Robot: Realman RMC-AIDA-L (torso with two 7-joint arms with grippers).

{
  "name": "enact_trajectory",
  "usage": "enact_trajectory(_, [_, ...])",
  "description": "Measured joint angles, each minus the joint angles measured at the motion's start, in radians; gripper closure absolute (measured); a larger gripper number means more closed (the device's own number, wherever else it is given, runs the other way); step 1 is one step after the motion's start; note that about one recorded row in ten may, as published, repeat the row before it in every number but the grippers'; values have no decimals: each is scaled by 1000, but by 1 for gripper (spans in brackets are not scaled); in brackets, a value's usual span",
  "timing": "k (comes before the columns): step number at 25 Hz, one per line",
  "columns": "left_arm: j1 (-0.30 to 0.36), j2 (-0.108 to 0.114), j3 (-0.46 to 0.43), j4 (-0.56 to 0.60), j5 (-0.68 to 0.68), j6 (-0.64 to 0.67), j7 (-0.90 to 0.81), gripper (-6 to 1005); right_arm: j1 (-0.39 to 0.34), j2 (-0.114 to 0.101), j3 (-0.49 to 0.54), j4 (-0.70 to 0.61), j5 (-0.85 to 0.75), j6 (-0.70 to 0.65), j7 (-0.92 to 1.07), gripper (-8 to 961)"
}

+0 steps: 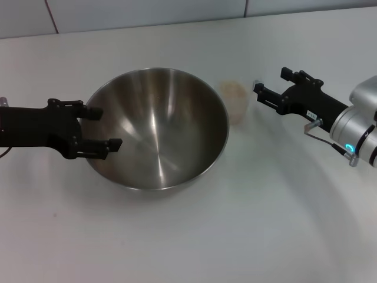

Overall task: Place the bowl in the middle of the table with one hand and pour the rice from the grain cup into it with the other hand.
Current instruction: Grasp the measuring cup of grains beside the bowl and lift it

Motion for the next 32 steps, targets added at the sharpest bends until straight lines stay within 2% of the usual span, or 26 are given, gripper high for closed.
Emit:
enact_trajectory(7, [1, 0, 9, 0, 0, 0, 1, 172, 23, 1, -1, 10, 0, 40, 0, 161])
enact_trajectory(12, [3, 0, 9, 0, 0, 0, 1, 172, 26, 2, -10, 13, 0, 30, 0, 259])
enact_trajectory(17, [5, 0, 9, -1, 0, 0, 2, 172, 29, 3, -11, 15, -2, 30, -4, 503])
enact_trajectory(20, [6, 0, 9, 0, 0, 0, 3, 172, 34, 3, -6, 28, -2, 30, -32, 741])
enact_trajectory(32, [2, 2, 12, 0, 0, 0, 0, 172, 43, 3, 1, 37, -1, 26, -50, 926])
